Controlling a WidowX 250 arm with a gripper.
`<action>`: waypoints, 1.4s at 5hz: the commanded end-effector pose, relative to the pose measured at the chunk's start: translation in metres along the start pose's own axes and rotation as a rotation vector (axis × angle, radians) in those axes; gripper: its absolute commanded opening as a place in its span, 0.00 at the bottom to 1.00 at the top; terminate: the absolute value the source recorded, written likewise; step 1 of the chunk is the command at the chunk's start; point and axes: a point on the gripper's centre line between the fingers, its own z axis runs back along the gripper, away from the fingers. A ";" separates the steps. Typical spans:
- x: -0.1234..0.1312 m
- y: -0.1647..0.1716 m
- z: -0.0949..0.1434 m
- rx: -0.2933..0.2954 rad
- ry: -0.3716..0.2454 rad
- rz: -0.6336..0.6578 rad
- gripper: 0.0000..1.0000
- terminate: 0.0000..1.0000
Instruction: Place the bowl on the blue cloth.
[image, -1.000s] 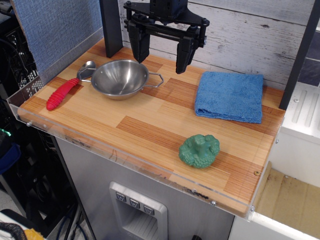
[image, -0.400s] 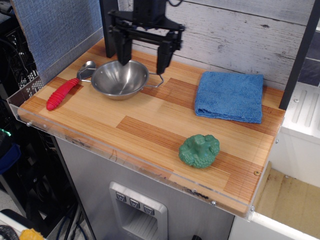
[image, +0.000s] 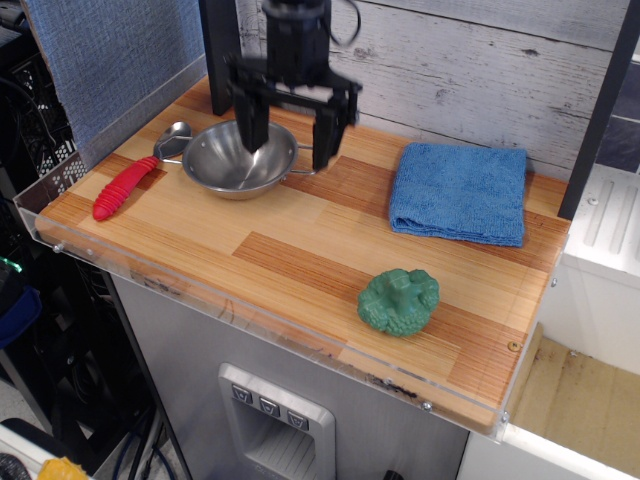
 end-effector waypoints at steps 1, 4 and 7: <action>0.010 -0.002 -0.011 0.059 -0.036 -0.050 1.00 0.00; 0.013 0.011 -0.043 0.051 0.045 -0.090 1.00 0.00; 0.014 0.010 -0.031 0.066 0.035 -0.138 0.00 0.00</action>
